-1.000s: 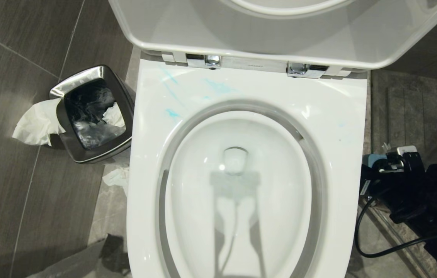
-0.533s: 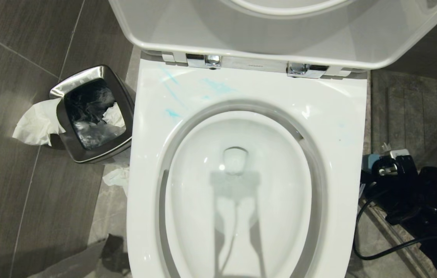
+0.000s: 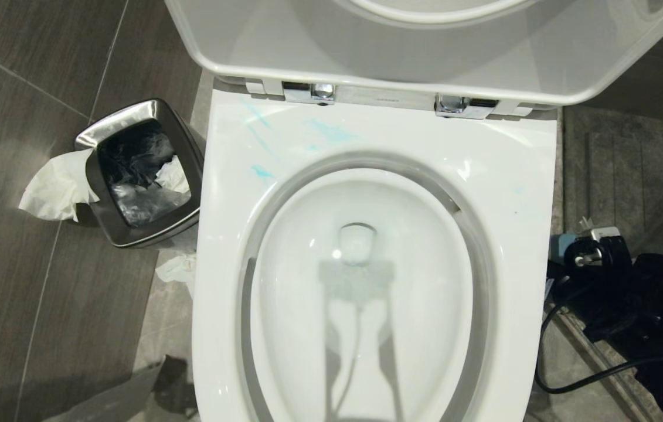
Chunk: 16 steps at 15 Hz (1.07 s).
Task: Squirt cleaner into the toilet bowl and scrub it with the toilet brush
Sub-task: Pour in the cleaning agent
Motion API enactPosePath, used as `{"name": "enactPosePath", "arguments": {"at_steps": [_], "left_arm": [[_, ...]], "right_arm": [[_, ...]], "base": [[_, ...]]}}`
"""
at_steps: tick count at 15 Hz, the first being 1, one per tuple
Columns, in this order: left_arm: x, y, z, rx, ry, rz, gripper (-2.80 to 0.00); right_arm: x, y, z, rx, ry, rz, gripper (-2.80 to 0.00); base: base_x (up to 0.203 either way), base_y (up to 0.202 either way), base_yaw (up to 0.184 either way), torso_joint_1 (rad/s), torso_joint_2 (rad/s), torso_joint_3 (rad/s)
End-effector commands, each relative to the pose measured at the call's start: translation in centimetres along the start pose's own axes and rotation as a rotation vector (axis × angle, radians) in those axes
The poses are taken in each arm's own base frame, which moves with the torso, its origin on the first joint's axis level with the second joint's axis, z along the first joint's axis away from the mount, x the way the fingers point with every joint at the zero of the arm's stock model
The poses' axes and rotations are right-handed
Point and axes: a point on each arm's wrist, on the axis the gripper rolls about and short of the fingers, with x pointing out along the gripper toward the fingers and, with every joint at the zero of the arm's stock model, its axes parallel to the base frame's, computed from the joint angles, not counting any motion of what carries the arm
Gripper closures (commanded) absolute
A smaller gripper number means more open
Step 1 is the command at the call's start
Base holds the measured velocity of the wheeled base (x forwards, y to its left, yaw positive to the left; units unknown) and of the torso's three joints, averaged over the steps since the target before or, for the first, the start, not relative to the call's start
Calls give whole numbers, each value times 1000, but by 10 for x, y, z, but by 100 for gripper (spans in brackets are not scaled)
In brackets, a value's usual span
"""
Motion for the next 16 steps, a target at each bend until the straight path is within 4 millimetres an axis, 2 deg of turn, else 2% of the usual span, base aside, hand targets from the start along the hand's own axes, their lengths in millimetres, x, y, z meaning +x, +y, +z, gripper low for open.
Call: {"name": "enactPosePath", "arguments": {"at_steps": [1, 2, 10, 12, 16], "left_arm": [[0, 0, 0, 0, 1, 0, 0], [0, 0, 0, 0, 1, 0, 0], [0, 0, 0, 0, 1, 0, 0], [0, 0, 0, 0, 1, 0, 0], [0, 0, 0, 0, 1, 0, 0]], "right_arm": [[3, 0, 1, -4, -11, 3, 0], [2, 0, 0, -11, -6, 3, -280], [6, 0, 2, -11, -22, 1, -280], [12, -1, 7, -12, -49, 0, -280], [32, -2, 3, -19, -62, -3, -280]], "base": [[0, 0, 0, 0, 0, 0], [0, 0, 0, 0, 0, 0], [0, 0, 0, 0, 0, 0], [0, 0, 0, 0, 0, 0], [0, 0, 0, 0, 0, 0]]}}
